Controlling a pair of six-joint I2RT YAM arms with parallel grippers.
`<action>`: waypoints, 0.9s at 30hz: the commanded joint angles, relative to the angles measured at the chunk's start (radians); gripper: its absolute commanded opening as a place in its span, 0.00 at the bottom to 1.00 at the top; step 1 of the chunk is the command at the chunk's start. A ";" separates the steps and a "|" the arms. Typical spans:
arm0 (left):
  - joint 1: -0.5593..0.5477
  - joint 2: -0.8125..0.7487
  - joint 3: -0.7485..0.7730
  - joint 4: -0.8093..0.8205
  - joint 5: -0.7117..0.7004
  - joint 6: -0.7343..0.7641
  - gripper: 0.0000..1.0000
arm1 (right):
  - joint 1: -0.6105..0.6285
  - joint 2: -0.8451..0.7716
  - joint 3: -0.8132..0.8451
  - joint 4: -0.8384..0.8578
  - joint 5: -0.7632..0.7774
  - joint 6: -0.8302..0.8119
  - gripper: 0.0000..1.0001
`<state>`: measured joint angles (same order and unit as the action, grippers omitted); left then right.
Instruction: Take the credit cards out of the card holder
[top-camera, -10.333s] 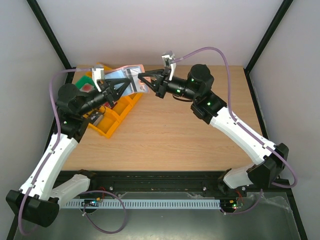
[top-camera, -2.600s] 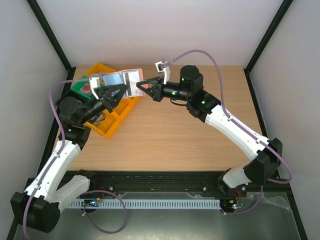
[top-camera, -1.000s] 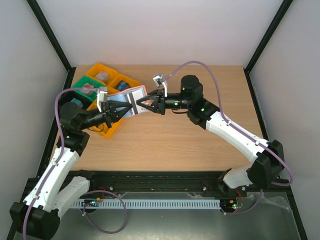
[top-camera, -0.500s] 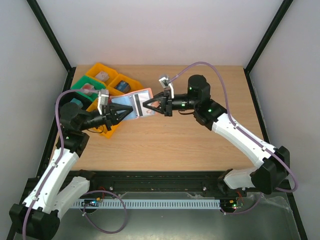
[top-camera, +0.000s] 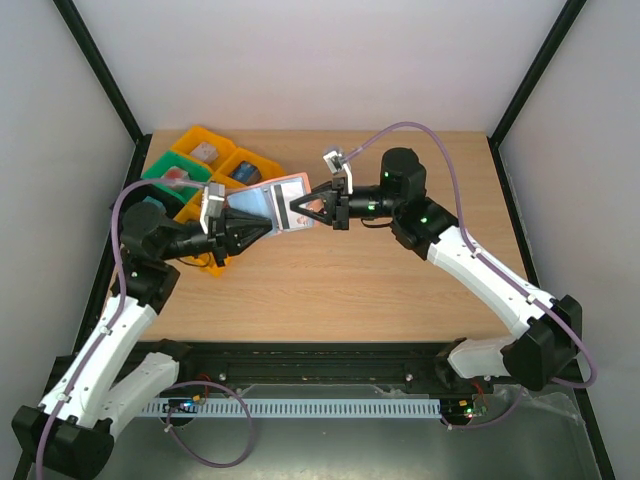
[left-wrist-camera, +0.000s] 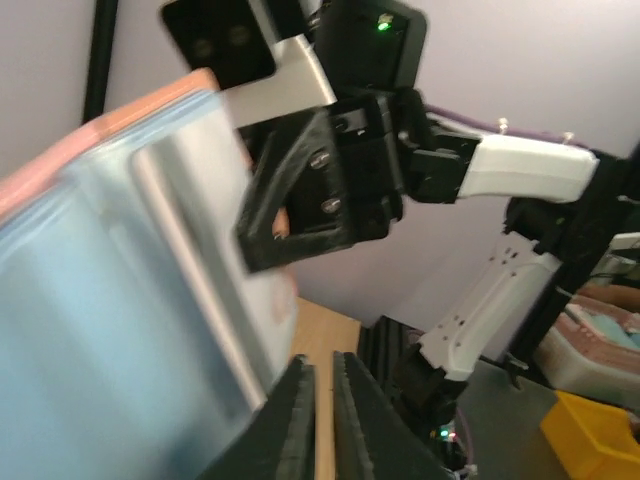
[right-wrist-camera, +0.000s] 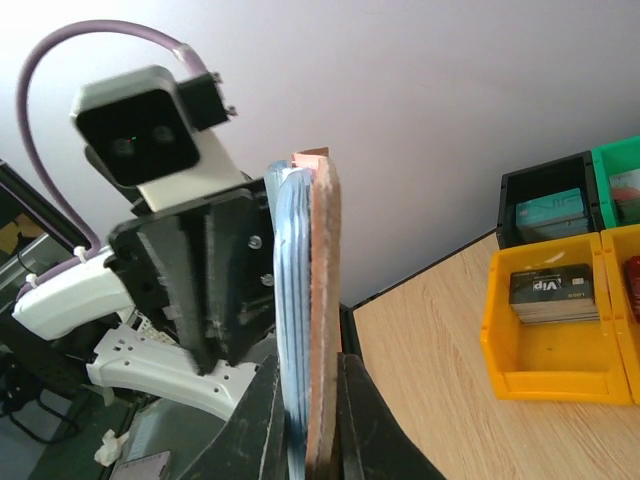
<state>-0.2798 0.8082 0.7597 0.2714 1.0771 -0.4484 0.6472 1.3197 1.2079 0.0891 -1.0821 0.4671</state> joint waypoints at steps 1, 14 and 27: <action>-0.018 0.014 0.089 -0.038 -0.040 0.043 0.13 | 0.005 0.001 0.011 0.051 0.009 0.016 0.02; -0.034 0.069 0.074 -0.015 -0.149 -0.089 0.28 | 0.045 0.015 0.043 0.056 0.005 0.004 0.02; -0.083 0.093 0.050 0.045 -0.119 -0.122 0.33 | 0.110 0.084 0.089 0.164 0.122 0.046 0.02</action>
<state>-0.3141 0.8791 0.8242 0.2665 0.8799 -0.5484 0.6888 1.3773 1.2526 0.1062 -0.9867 0.4789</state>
